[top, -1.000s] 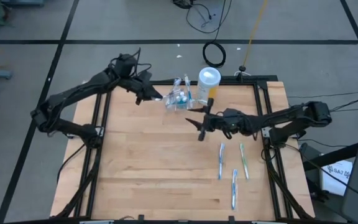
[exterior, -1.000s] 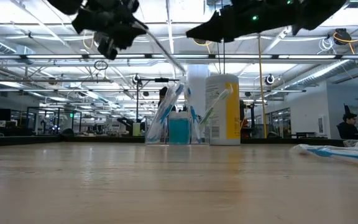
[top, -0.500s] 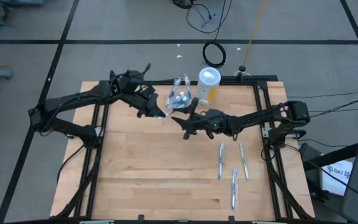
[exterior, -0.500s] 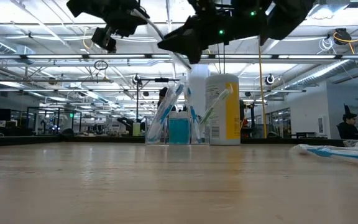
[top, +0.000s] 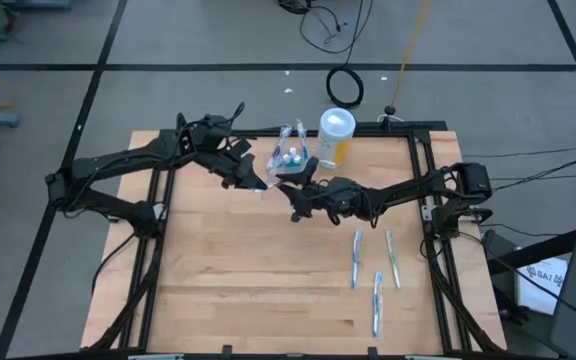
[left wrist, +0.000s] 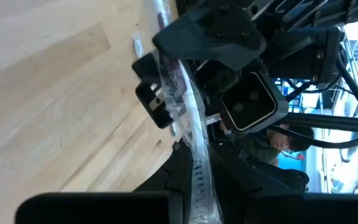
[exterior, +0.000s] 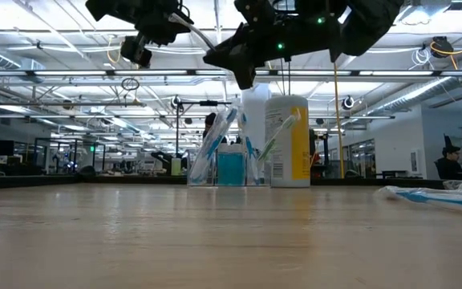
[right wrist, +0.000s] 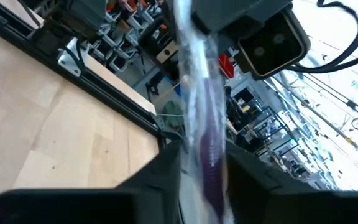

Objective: Pick & Place toothbrushing station
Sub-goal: Put the purple toothbrush into the transparent organizer

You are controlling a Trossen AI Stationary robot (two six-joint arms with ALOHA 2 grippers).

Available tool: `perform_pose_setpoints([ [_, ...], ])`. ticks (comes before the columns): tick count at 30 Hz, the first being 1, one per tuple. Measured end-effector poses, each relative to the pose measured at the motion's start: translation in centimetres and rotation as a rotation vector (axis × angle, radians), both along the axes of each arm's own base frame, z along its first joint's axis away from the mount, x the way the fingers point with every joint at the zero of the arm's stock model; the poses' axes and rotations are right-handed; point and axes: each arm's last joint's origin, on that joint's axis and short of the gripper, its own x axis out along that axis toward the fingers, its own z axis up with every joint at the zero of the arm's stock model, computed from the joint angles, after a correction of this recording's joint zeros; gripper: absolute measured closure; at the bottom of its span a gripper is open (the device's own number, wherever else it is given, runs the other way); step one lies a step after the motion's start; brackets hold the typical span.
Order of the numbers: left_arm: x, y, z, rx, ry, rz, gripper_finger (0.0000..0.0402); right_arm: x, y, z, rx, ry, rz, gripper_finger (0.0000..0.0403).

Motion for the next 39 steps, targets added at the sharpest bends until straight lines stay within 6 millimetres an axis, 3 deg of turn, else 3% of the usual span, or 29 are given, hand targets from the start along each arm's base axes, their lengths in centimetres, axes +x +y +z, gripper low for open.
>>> perform_pose_setpoints([
  [4,0.0,0.0,0.0,0.007,-0.001,-0.003,0.0353,0.0,0.0,-0.1,-0.011,0.017,-0.002,0.0378],
  [6,0.0,0.0,0.0,0.028,-0.011,-0.013,0.0353,0.0,0.0,-0.1,-0.009,0.015,-0.004,0.039],
  [11,0.0,0.0,0.0,0.197,-0.073,-0.094,0.0353,0.0,0.0,-0.1,-0.01,0.012,-0.004,0.0379],
  [15,0.0,0.0,-0.1,0.319,-0.112,-0.145,0.0352,0.0,0.0,-0.2,-0.016,0.028,-0.004,0.0393],
  [23,0.0,0.1,-0.2,0.367,-0.105,-0.127,0.0348,0.0,0.0,-0.4,-0.056,0.06,-0.01,0.0393],
  [33,0.0,0.4,-0.1,0.589,-0.134,-0.148,0.0263,0.0,0.1,-1.0,-0.051,0.121,0.004,0.0396],
  [39,0.0,0.9,-0.2,0.847,-0.135,-0.185,0.0222,-0.1,0.7,-1.5,0.085,0.127,0.016,0.0396],
])
